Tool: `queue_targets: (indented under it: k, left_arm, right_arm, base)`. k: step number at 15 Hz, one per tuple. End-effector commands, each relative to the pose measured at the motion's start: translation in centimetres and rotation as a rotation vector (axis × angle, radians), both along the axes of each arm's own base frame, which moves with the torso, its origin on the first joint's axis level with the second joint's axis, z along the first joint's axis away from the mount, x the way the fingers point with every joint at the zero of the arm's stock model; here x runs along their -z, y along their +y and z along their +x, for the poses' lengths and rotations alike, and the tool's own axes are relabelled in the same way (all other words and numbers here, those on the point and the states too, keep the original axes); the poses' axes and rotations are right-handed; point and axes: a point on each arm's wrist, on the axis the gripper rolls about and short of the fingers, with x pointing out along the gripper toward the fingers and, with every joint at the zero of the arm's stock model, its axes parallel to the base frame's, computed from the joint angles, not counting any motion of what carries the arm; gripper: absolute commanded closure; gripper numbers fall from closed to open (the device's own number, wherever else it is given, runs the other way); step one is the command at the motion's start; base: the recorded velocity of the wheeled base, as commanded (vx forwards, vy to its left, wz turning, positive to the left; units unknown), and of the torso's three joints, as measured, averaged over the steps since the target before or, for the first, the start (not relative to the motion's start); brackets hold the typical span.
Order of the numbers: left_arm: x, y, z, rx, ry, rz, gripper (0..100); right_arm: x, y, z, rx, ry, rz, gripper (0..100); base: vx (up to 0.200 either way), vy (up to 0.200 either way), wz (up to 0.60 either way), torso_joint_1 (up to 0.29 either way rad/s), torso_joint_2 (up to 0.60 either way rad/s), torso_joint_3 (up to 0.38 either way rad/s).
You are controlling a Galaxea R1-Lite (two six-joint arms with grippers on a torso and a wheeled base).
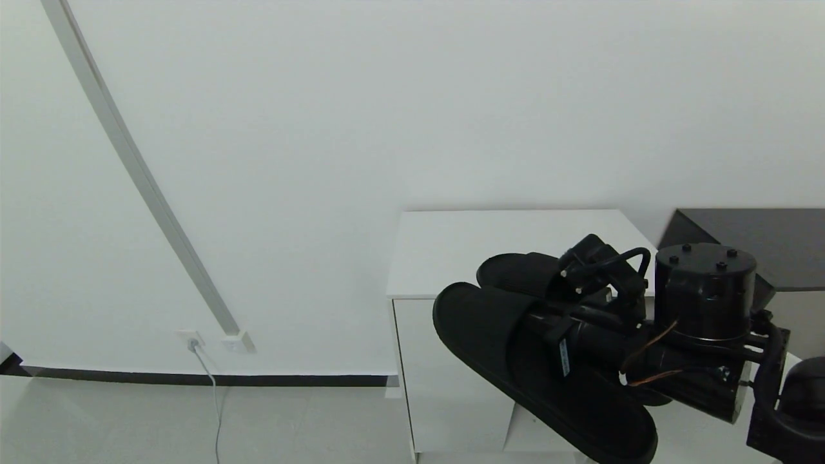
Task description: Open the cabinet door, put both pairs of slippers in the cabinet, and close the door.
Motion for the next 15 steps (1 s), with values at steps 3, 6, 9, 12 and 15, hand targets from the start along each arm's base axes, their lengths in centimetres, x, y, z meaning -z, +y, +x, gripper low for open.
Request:
queue_targets:
  k: [3, 6, 9, 12, 15]
  left_arm:
    - [0.0, 0.0, 0.01, -0.001, 0.001, -0.001, 100]
    - [0.0, 0.01, 0.01, -0.001, 0.001, -0.001, 100]
    - [0.0, 0.0, 0.01, -0.001, 0.001, 0.001, 100]
    - [0.0, 0.01, 0.01, -0.001, 0.001, -0.001, 100]
    - [0.0, 0.0, 0.01, 0.004, 0.001, 0.002, 100]
  right_arm:
    - [0.37, 0.06, -0.02, -0.01, 0.0, 0.0, 100]
    - [0.41, 0.18, -0.21, -0.018, 0.001, -0.001, 100]
    - [0.45, 0.17, -0.23, -0.019, 0.004, -0.001, 100]
    - [0.42, 0.18, -0.22, -0.017, 0.003, -0.001, 100]
    - [0.4, 0.16, -0.25, -0.019, 0.002, 0.0, 100]
  base:
    - [0.0, 0.0, 0.0, 0.0, 0.0, 0.0]
    - [0.0, 0.0, 0.0, 0.0, 0.0, 0.0]
    - [0.0, -0.067, 0.0, 0.001, 0.0, 0.001]
    - [0.0, -0.2, 0.0, 0.001, 0.0, 0.004]
    - [0.0, -0.2, 0.0, 0.004, 0.0, 0.007]
